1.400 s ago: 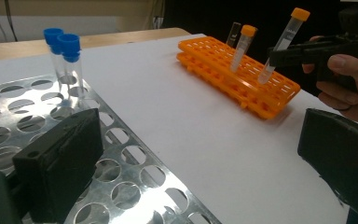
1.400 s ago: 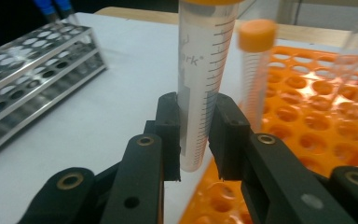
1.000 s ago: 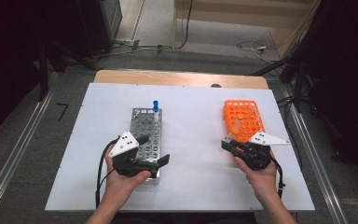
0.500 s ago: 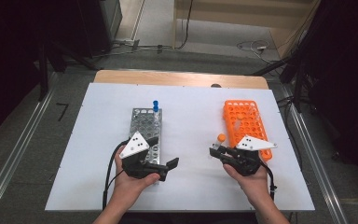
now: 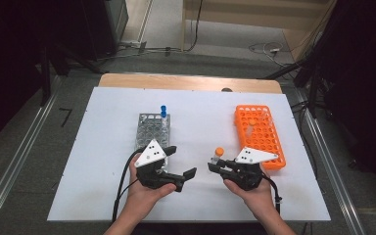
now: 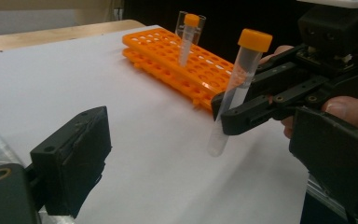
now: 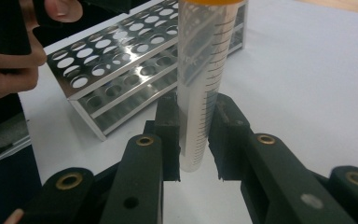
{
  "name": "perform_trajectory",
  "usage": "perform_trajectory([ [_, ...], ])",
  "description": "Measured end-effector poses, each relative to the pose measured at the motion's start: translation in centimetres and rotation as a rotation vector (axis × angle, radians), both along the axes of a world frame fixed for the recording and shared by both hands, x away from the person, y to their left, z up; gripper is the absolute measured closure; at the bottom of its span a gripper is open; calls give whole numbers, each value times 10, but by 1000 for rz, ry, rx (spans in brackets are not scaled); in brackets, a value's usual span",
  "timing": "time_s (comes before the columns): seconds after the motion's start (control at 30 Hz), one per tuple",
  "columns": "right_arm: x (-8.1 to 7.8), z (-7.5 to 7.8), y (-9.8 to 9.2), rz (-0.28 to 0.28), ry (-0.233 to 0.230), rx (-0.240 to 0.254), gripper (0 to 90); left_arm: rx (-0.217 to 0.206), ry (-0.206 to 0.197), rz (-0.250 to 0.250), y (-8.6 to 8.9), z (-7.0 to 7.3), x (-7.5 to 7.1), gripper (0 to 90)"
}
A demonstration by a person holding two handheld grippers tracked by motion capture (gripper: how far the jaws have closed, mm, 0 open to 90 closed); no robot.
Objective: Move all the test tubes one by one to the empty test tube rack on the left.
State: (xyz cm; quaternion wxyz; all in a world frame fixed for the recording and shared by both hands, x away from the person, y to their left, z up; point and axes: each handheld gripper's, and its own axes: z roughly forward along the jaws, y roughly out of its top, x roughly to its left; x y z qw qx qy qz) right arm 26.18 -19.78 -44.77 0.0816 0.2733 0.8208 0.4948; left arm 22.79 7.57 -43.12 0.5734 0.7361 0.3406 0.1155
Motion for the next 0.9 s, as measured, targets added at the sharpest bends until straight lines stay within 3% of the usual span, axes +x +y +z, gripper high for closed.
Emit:
perform_trajectory([
  [0.57,-12,-1,23,79,0,-17,723,-13,-7,-105,-17,0,0,350],
  [0.9,-22,0,39,136,-9,-44,723,11,-18,-142,-21,0,-1,644],
])
